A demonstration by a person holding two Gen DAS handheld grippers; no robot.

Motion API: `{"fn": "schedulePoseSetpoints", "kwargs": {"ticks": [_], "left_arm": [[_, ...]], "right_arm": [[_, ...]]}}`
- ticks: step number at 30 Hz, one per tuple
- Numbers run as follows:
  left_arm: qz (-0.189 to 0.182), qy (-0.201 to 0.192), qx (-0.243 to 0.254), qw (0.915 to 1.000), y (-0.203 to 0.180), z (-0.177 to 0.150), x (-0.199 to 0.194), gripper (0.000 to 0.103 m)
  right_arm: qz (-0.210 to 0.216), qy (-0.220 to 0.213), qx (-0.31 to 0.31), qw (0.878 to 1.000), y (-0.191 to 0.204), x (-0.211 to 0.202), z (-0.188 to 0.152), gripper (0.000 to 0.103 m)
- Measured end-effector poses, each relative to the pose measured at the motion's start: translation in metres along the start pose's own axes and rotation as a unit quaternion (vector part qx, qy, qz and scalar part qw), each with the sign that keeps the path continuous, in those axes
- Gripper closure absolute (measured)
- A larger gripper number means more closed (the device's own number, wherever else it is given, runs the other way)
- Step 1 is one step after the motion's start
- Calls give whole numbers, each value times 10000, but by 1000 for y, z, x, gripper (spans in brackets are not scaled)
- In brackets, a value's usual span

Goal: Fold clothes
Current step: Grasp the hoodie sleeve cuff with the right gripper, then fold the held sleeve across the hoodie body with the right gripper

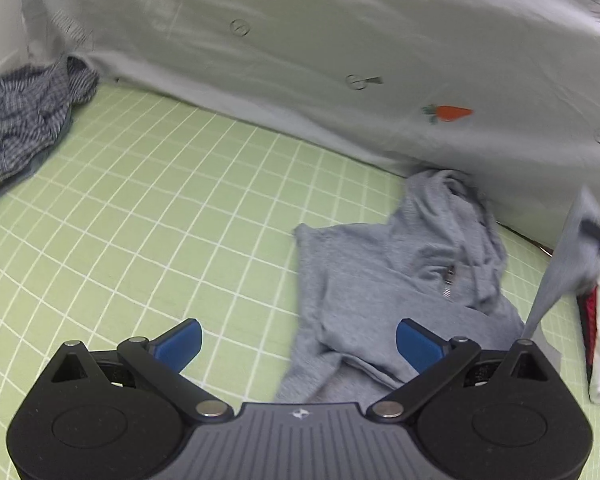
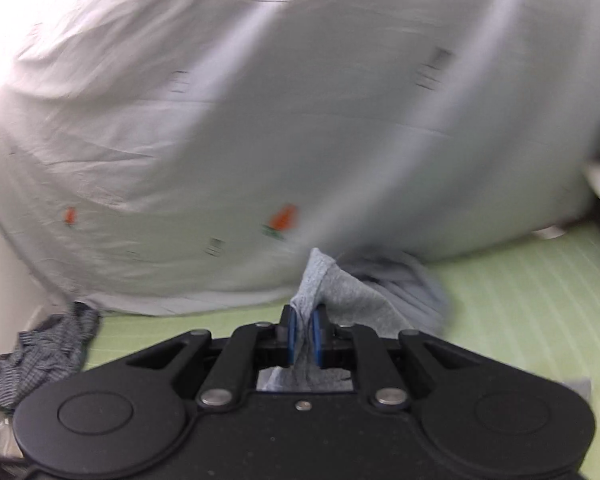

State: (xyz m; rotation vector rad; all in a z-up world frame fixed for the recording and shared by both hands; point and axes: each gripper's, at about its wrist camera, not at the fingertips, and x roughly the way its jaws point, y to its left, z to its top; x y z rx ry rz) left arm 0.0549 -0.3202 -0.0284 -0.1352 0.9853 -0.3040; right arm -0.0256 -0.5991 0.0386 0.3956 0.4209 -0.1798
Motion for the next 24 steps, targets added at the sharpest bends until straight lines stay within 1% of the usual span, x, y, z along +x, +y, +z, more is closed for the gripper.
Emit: {"fn": "schedulePoseSetpoints", "kwargs": {"ticks": [3,5,8,11,13,15,16,17,18,19,20,21,23,24], "left_arm": [[119,67,-161,9998,12,1,14,2],[200,142,-273,9993,20,2,22,2],[341,253,-402,9983,30,1,32,2],[500,294,-536,9969,39,1,35,2],[584,314,-605,9960,44,1,37,2],[667,352,-657,9950,47,2,41,1],[700,372,-685,9945,49,2,42,1],[721,383,-714,9941,50,2,43,2],[733,388,-741,9938,51,2,44,2],[739,387,-758,9936,52,3,44,2],[741,382,-766,9936,52,3,45,2],[746,381,-766,9935,52,4,45,2],[742,398,-750,9936,52,4,48,2],[733,409,-736,9937,51,4,50,2]], "right_arm": [[519,14,50,9986,28,20,12,94],[901,166,187,9956,45,37,12,94],[1475,544,419,9867,71,66,0,94],[1918,939,449,9759,95,90,-18,94],[2086,1141,444,9703,107,105,-29,94],[2227,1352,470,9643,113,120,-38,90],[2211,1487,452,9628,114,125,-42,80],[2141,1632,418,9622,114,129,-45,53],[2035,1731,353,9630,114,131,-47,38],[1902,1731,289,9659,112,130,-48,17],[1782,1649,248,9698,107,125,-49,12],[1684,1573,204,9729,98,120,-51,12],[1218,1610,148,9793,74,112,-55,5],[953,1644,124,9817,61,108,-57,5]]}}
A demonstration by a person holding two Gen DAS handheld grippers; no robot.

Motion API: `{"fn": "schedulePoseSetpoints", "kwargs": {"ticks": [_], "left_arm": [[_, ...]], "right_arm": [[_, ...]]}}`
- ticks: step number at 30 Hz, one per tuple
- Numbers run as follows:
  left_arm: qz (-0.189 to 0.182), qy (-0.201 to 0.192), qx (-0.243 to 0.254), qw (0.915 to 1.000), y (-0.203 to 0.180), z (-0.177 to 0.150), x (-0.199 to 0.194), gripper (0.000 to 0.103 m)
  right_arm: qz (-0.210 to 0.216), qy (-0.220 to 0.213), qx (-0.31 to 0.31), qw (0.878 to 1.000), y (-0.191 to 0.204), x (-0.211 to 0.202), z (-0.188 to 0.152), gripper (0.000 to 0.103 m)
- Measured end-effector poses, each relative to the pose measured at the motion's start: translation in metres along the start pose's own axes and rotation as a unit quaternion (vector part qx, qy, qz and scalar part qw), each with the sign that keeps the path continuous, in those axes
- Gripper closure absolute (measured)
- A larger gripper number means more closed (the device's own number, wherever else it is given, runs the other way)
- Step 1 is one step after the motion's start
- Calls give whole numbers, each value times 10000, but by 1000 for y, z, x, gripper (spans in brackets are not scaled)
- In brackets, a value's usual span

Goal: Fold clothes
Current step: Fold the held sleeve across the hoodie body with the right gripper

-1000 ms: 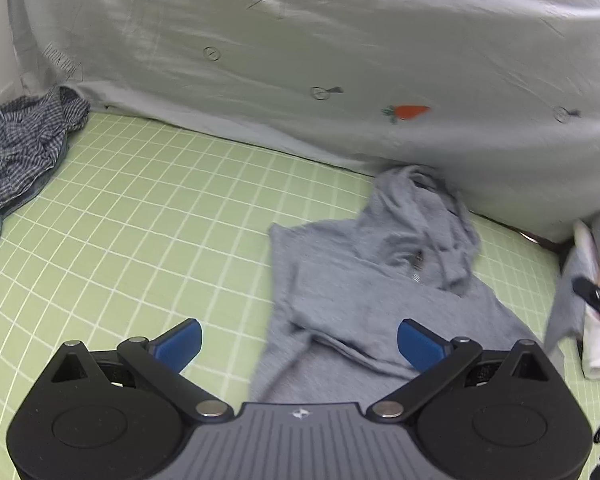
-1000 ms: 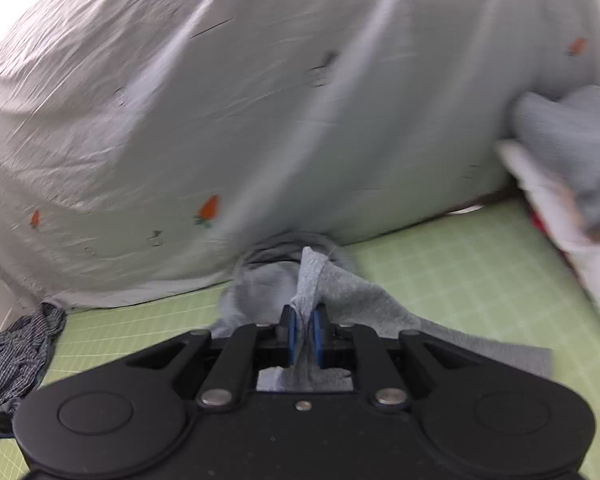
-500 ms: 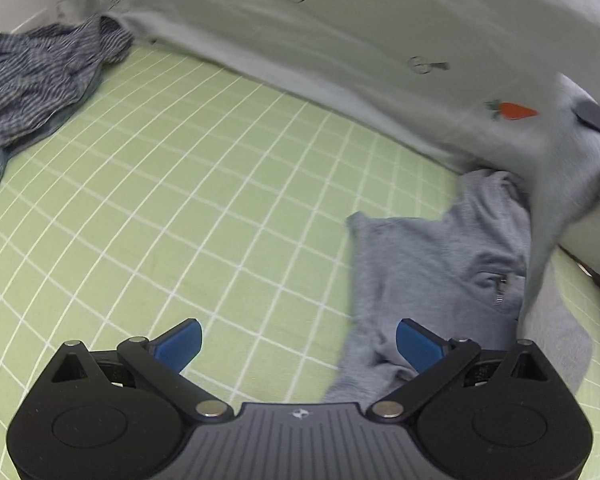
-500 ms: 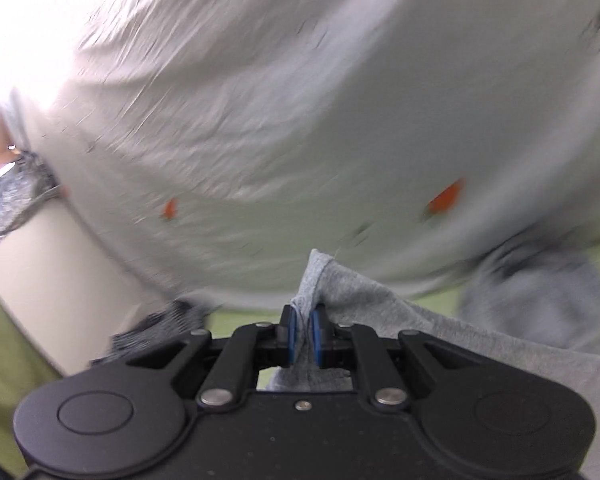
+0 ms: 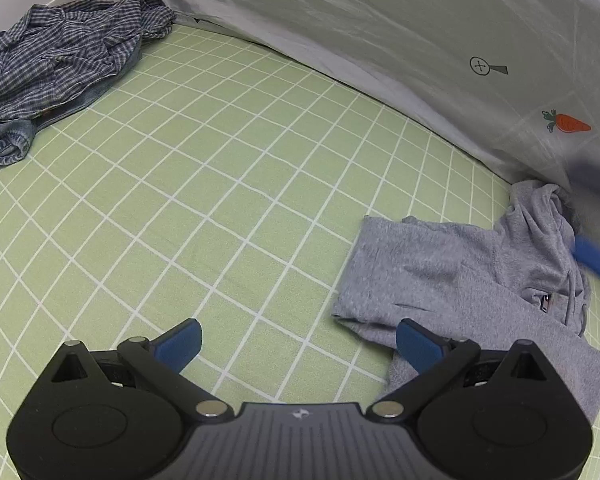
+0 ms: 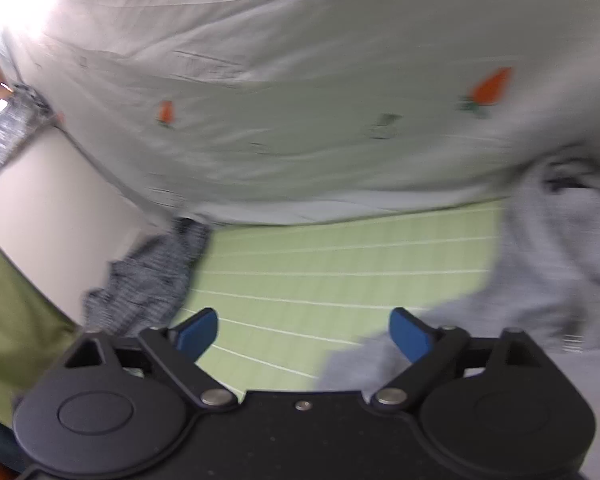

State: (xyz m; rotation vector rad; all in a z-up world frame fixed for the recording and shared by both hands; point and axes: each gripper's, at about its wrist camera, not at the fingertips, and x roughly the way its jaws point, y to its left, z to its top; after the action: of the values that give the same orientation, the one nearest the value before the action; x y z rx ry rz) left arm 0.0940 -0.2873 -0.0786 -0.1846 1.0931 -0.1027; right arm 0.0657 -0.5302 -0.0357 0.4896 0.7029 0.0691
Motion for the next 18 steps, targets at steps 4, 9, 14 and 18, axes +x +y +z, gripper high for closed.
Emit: {"fn": "schedulePoseSetpoints", "kwargs": {"ticks": [4,9,14,18], "left_arm": [[-41,51,249,9997,-10,1,11,2],[-176,151,407,9989,-25,8,29,3],[12,305,469,9984,-31,12,45,3],[291,383,523,9975,-27,12,54,2]], "right_arm": [[-1103,126,125,9937,-51,-22,-15,5],[-2103,285,672,9749,-105,-55,-42,5],[-2079,449,432,9762,-86,-32,-43,5],[-1677,545,-98,9843,-48,12,-39,6]]}}
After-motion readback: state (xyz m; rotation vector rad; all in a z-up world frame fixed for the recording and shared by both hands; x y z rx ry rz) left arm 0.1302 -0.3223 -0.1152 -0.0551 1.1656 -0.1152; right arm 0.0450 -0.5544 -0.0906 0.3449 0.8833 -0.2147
